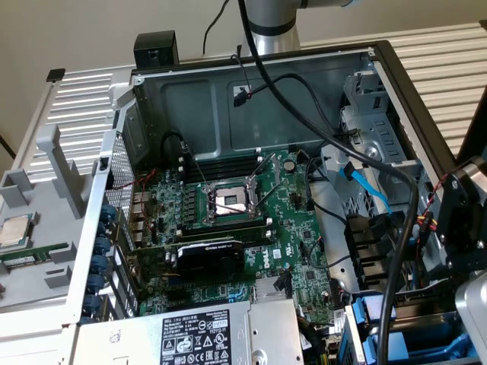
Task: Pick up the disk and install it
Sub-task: 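Insert the first disk wire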
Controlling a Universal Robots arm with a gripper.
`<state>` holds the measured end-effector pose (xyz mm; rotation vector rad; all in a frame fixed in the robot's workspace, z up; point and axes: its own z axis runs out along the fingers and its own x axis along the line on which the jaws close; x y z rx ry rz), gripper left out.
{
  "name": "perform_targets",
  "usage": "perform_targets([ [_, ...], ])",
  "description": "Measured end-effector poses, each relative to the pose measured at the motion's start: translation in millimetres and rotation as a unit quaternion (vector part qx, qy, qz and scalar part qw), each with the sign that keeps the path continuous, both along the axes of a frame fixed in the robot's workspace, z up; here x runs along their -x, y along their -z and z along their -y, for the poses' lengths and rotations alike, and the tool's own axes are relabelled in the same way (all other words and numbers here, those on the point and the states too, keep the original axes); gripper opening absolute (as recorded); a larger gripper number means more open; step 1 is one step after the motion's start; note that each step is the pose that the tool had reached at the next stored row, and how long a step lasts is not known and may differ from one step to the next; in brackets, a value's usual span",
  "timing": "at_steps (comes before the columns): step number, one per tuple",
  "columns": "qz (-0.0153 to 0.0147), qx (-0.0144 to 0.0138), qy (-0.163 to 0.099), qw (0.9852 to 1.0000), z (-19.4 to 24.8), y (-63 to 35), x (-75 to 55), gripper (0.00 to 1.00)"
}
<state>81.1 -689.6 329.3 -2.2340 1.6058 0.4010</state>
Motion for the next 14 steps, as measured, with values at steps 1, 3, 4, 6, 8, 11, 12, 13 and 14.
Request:
perform_targets([
  [1,-0.0001,-0.0002,0.0,1.0,0.0,0.2,0.0,0.31],
  [3,-0.0003,-0.0009,-0.001,1.0,0.0,0.9,0.0,0.31],
  [4,-0.0003,-0.0012,-0.001,1.0,0.0,1.2,0.0,0.31],
  [6,-0.0006,-0.002,-0.002,1.0,0.0,1.7,-0.1,0.31],
  [8,-0.0008,-0.0029,-0.003,1.0,0.0,1.8,-0.1,0.31],
  [11,-0.001,-0.004,-0.003,1.0,0.0,1.9,0.0,0.31],
  [12,-0.001,-0.0043,-0.004,1.0,0.0,1.9,-0.1,0.31],
  [13,-0.001,-0.0046,-0.004,1.0,0.0,2.0,-0.1,0.31],
  [14,-0.001,-0.0049,-0.004,1.0,0.0,2.1,-0.1,0.31],
])
